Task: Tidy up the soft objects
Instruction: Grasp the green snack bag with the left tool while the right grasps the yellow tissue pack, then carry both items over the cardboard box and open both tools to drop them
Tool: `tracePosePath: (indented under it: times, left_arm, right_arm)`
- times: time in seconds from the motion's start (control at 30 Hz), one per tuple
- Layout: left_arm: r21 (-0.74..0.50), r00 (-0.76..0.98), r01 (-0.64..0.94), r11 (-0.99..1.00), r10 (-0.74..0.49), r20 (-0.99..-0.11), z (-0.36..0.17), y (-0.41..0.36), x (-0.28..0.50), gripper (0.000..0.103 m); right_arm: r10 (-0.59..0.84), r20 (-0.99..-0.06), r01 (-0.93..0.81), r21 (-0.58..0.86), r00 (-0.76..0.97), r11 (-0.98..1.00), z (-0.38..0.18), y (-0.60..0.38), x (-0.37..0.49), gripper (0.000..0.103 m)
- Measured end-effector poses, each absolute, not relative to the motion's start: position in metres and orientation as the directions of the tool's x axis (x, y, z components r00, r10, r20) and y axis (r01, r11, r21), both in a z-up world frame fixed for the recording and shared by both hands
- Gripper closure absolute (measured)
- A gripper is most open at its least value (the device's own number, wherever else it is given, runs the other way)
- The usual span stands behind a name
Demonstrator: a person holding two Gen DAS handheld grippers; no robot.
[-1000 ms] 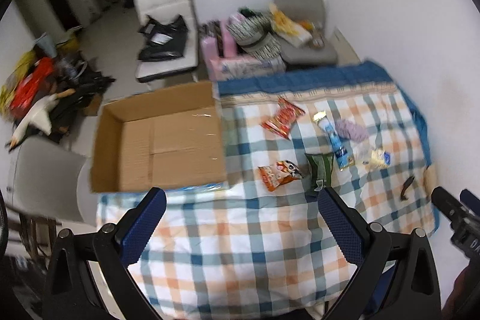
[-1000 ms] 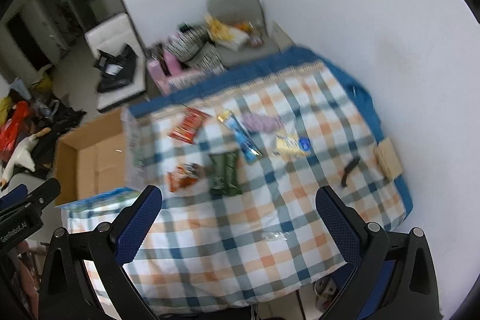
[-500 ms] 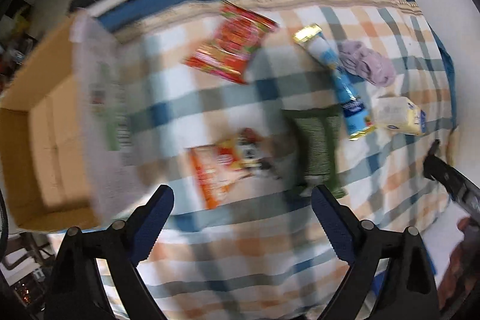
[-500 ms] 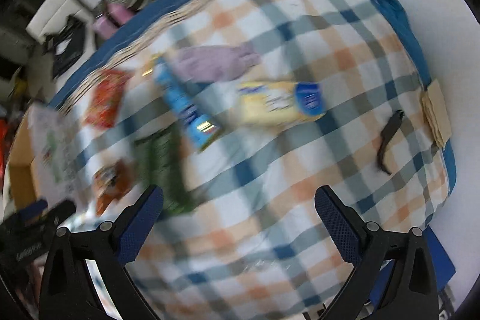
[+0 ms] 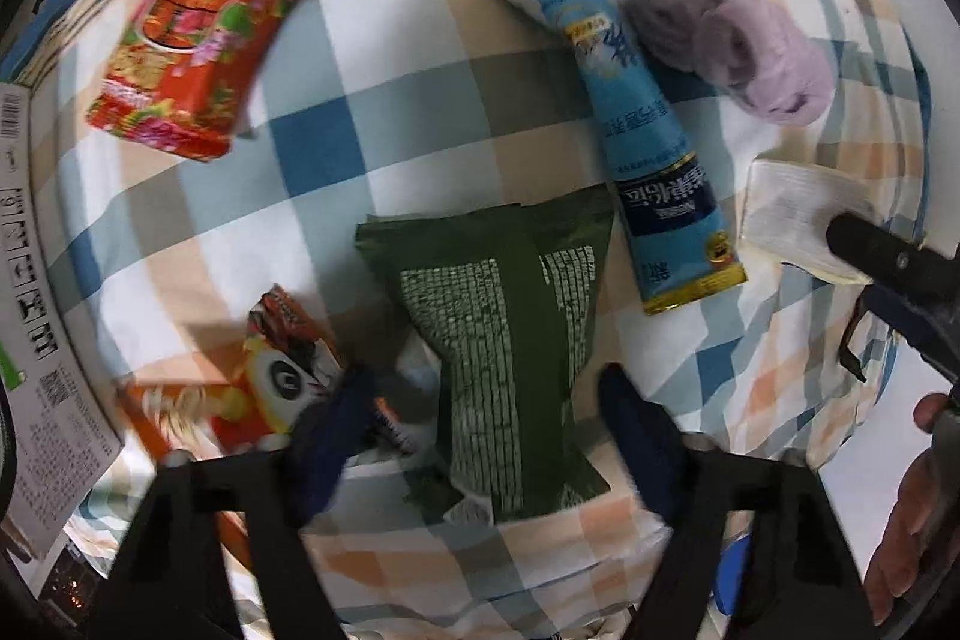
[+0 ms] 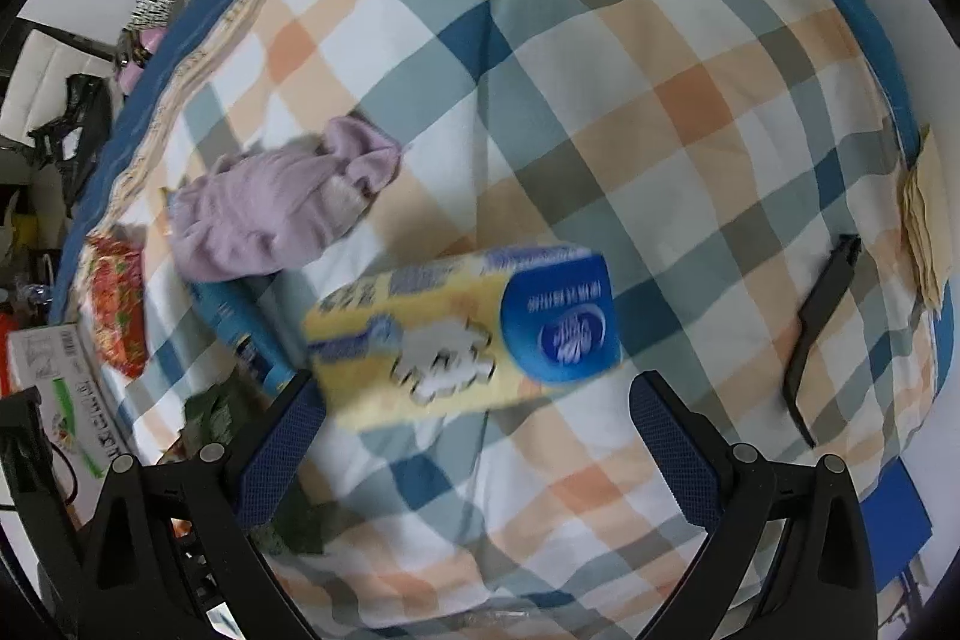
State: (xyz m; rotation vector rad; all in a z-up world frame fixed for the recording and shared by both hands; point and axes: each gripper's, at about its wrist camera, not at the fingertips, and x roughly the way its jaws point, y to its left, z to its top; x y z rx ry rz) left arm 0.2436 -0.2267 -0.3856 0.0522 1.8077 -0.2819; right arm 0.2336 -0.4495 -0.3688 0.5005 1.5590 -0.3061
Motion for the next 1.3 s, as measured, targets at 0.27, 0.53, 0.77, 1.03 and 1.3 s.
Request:
tracePosePath:
  times: [0.27,0.53,0.77,1.03,1.3]
  left_arm:
    - [-0.173,-0.249,0.16,0.972,-0.13,-0.96,-0.393,-0.231,0.238,0.066]
    - [-0.146,-0.174,0.147,0.978,-0.119,-0.977,-0.37,-0.221,0.225,0.07]
    - [-0.178,-0.106,0.151,0.972,-0.163,-0.981,-0.33,-0.216,0.211,0.071]
    - [-0.172,0.034,0.167,0.971,-0.18,-0.983,-0.256,-0.193,0.203,0.072]
    - [-0.175,0.133,0.084,0.981,-0.185,-0.974,-0.189,-0.096,0.177,0.072]
  right_arm:
    - [0.173,-0.985,0.507,0.155,0.012,0.848,-0.385,-0.451,0.242,0.005]
    - [0.16,-0.986,0.482,0.16,0.041,0.862,-0.371,-0.448,0.228,0.008]
    - [0.172,-0.981,0.437,0.193,0.088,0.879,-0.336,-0.427,0.202,0.008]
    - [0.179,-0.969,0.326,0.227,0.17,0.918,-0.264,-0.389,0.173,0.008]
    - [0.246,-0.943,0.161,0.285,0.224,0.945,-0.205,-0.311,0.159,0.008]
